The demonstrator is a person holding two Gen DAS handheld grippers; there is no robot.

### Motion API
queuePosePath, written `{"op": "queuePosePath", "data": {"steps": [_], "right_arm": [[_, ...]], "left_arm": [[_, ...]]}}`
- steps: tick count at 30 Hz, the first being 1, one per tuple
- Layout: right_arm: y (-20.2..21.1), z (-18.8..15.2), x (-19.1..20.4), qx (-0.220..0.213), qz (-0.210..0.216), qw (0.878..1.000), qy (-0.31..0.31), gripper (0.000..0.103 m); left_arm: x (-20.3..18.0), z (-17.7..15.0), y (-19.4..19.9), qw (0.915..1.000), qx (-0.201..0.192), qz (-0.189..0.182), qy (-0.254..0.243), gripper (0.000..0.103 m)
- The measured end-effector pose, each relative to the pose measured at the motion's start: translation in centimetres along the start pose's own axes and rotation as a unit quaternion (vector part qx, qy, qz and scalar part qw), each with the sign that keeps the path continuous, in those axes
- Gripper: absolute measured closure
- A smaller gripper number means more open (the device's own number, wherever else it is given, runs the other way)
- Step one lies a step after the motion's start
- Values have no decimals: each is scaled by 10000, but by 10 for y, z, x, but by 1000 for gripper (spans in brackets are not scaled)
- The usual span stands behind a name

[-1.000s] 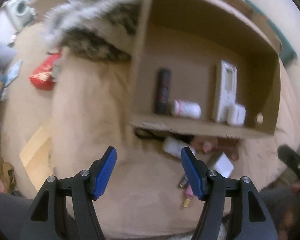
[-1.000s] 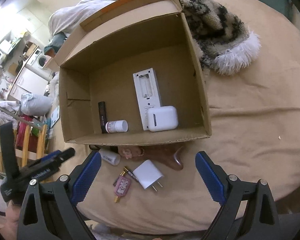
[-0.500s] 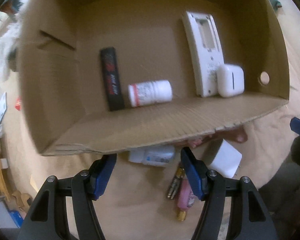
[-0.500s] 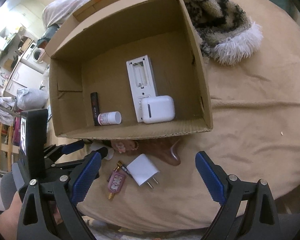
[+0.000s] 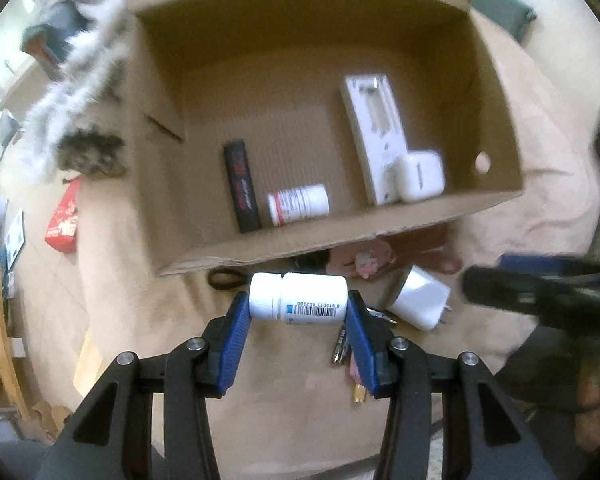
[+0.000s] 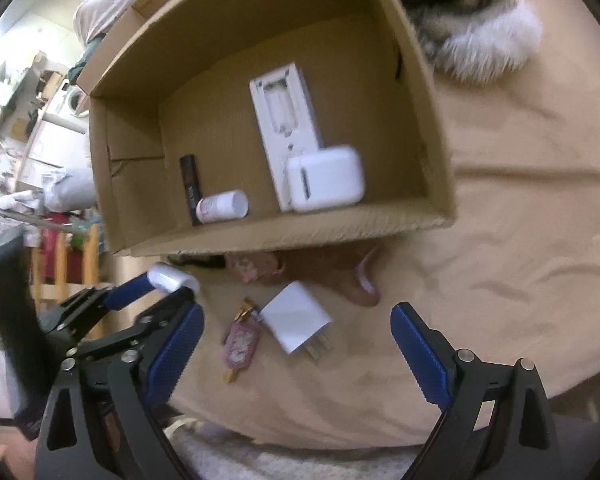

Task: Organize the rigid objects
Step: 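Grasp the white pill bottle with the left tool while the right tool grasps the white charger plug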

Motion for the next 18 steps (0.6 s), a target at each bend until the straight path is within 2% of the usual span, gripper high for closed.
{"op": "queuePosePath", "data": {"steps": [1,2,4,9,10,11,12,18], "right_arm": [[-5,0,-1,114,122,9998,-59,8],[-9,0,-1,210,171,9996,-53,17],[-16,-1,5,333,104,9993,107,23],[-35,-4,27,490,-729,9928,817,30],[-42,-5,29,580,-898,9900,924,34],[-48,-5,30,667,-1004,9879,973,45],[-55,-6,28,742,-1092,9860,1014,50],[-82,-7,38,959,-1506,9726,1491,49]], "left_arm": [[3,-2,7,9999,-88,-20,89,59],[9,-4,14,9997,-155,-43,182,59],[23,-5,23,9987,-291,-101,408,59],[53,-6,38,9952,-461,-176,850,60],[58,-5,37,9944,-452,-222,934,60],[60,-5,36,9935,-439,-277,1012,60],[61,-4,34,9934,-427,-303,1025,60],[56,-5,29,9941,-346,-333,972,60]]}}
Point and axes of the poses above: each gripper's, at about its wrist camera, not at the fingertips, and y roughly against the way its jaws point, x to its left, z to its top, the point moved 1 cm from there along -y, roughly the way its jaws point
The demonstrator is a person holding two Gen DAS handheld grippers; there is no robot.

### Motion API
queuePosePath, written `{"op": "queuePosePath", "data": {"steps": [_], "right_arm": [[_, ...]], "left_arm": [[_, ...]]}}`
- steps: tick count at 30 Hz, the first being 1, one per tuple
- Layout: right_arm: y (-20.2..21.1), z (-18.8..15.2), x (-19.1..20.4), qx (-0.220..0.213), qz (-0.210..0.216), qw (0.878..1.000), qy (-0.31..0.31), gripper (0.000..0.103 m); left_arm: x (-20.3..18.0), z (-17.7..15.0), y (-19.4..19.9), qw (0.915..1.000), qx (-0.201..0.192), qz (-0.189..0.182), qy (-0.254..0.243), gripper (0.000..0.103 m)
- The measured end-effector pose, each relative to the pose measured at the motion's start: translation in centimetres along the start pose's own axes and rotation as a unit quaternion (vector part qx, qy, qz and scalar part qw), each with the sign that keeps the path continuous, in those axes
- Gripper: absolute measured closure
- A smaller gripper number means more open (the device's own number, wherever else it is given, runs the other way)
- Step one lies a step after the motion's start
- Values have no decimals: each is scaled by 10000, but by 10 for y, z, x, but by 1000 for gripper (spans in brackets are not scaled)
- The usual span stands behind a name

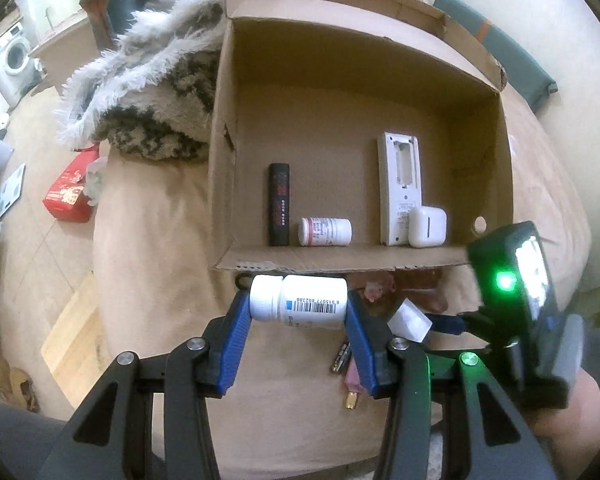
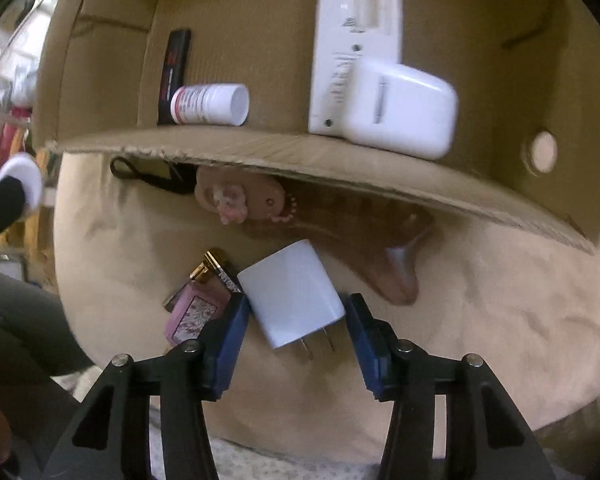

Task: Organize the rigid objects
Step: 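Grasp the white pill bottle with the left tool while the right tool grasps the white charger plug, then carry the pill bottle and charger plug into the box and open both tools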

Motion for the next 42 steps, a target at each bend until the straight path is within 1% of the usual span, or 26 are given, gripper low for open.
{"op": "queuePosePath", "data": {"steps": [4,8,11,15,18,20,24,25,28,31,34,37,39,42], "right_arm": [[-4,0,10,-37,-185,9994,305,51],[5,-6,15,-220,-204,9985,452,57],[21,-11,12,-431,-38,9984,375,59],[38,-17,8,-611,180,9976,271,59],[51,-13,11,-766,267,9964,248,59],[60,-16,10,-882,317,9953,229,59],[74,-25,12,-1145,409,9924,185,59],[78,-36,14,-1232,411,9914,182,59],[92,-40,6,-1509,442,9875,129,59],[113,-46,7,-1943,322,9803,110,59],[134,-51,6,-2432,458,9689,79,59],[154,-49,5,-2799,469,9589,49,59],[163,-45,5,-2961,553,9535,52,59],[179,-40,-2,-3072,607,9497,74,59]], "left_arm": [[2,-1,-4,10000,76,-14,44,60],[6,-1,-5,9999,102,10,133,60],[9,-2,-5,9998,97,50,167,60],[9,-2,-6,9997,97,83,185,60],[8,-2,-6,9998,81,127,144,60],[7,-3,-6,9998,82,153,126,60],[7,-3,-6,9997,47,214,126,60],[7,-3,-6,9996,33,231,130,60],[8,-2,-4,9995,-51,266,166,60],[8,0,3,9990,-261,322,177,60],[9,4,14,9974,-575,395,190,60],[10,8,24,9954,-826,420,228,60],[12,11,29,9947,-900,427,262,60],[15,15,32,9945,-907,403,332,60]]}}
Point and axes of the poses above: each gripper's, at about its wrist camera, not at the fingertips, and y roughly against the way its jaws point, x to its left, z to its top, the point moved 1 cm from there along -y, roughly the way its jaws point
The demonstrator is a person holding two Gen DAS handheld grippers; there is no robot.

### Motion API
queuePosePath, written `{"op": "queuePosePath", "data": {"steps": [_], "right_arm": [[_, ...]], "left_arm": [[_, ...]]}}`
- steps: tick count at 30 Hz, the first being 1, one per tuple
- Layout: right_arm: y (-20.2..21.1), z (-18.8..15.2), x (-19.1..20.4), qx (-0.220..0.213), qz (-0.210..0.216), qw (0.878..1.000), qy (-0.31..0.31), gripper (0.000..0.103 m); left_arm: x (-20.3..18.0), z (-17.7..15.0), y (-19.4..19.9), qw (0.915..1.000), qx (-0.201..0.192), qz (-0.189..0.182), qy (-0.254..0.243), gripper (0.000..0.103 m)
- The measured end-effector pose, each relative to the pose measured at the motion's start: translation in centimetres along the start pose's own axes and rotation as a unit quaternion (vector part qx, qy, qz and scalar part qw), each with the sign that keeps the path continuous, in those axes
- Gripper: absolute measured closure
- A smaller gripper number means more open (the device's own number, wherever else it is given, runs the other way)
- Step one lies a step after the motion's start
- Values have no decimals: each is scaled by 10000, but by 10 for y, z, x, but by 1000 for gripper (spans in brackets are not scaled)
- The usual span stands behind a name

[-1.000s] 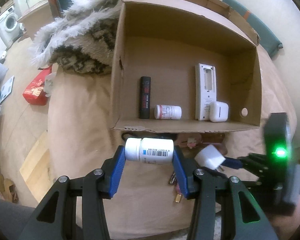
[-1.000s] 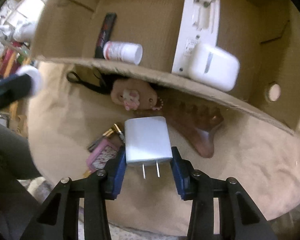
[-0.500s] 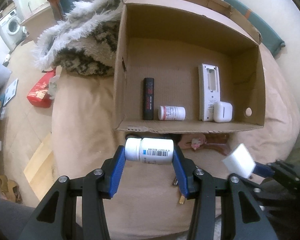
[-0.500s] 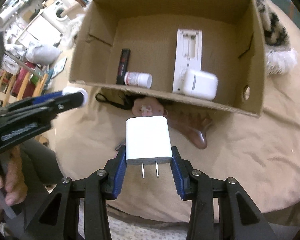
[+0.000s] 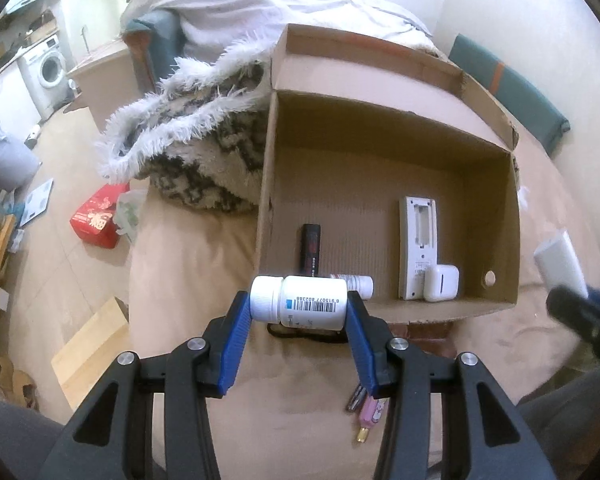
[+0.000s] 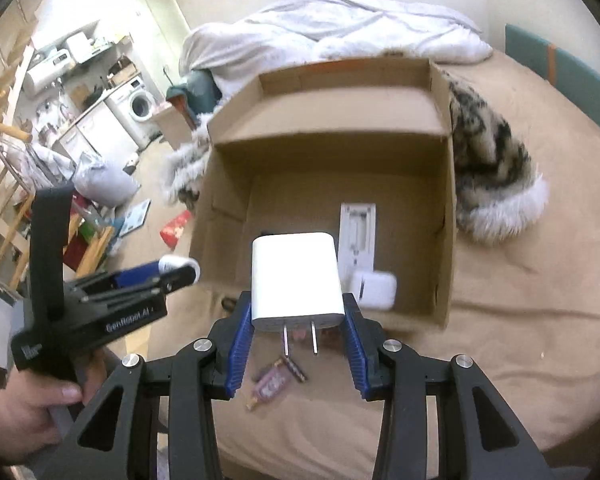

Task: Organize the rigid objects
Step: 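Carry the pill bottle and charger plug into the box and open both tools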

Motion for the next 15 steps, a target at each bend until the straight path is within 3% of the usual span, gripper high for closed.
{"op": "queuePosePath", "data": {"steps": [8,15], "right_arm": [[7,34,-9,-350,79,9993,-50,59],[-13,65,-21,-393,-31,9992,-102,59]], "left_arm": [[0,14,1,9999,-105,28,28,60],[-18,52,-1,9994,-331,-18,-133,60]]}}
Point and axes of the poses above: each gripper's, at about its wrist camera, not at the fingertips, and y roughly against the way its jaws point, x to its left, z to its top, the point moved 1 cm from there along -y, roughly the way its jaws point
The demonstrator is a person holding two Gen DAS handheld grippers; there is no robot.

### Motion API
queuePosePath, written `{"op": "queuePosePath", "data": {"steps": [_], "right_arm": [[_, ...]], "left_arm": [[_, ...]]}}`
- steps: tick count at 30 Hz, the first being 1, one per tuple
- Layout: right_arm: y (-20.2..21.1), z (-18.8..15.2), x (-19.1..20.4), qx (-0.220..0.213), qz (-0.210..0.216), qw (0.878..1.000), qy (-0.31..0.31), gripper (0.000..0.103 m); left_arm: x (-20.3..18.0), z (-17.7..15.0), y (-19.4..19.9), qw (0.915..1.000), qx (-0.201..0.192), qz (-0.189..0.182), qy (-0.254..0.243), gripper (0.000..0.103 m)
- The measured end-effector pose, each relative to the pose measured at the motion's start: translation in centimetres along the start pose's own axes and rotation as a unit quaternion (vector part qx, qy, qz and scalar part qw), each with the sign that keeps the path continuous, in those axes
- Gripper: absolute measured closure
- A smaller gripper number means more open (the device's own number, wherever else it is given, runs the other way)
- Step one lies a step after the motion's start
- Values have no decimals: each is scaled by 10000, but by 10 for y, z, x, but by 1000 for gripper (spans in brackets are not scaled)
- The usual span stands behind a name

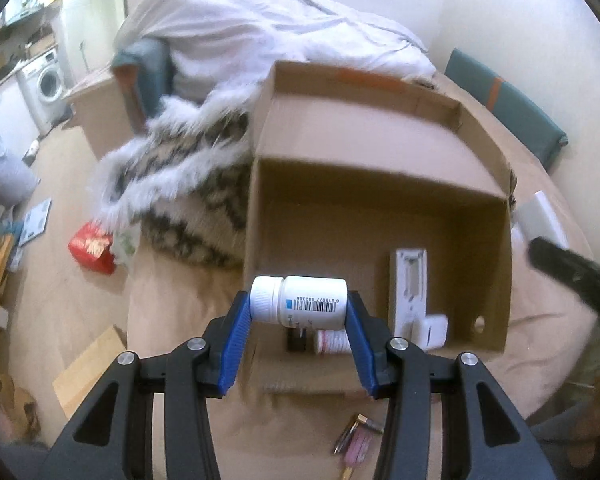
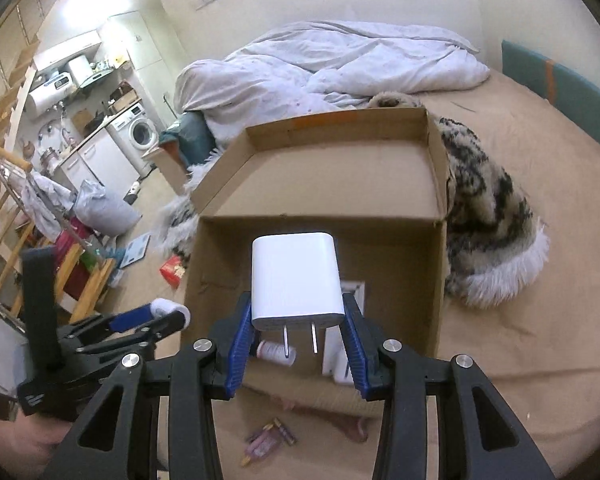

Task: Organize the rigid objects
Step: 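Carry the pill bottle and charger plug into the box and open both tools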

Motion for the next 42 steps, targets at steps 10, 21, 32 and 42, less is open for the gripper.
{"op": "queuePosePath", "data": {"steps": [10,21,32,42], "right_arm": [[-62,0,-20,470,-271,9983,-195,59],[-97,-23,-33,1276,-419,9901,-409,59],[-116,-38,-33,1721,-797,9814,-284,59],[-113,-31,-25,1489,-690,9863,-158,59]], "left_arm": [[-22,10,-45,9986,1,121,-523,60],[-17,-2,-83,9965,757,92,-350,60],[-18,-11,-95,9942,932,234,-490,60],[-17,-12,-97,9941,933,292,-466,60]]}}
Point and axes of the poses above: each gripper's, at about its wrist camera, not at the fingertips, and y roughly against the way its jaws point, x to its left, z to its top, the point moved 1 cm from there along -y, roughly the way its jaws point
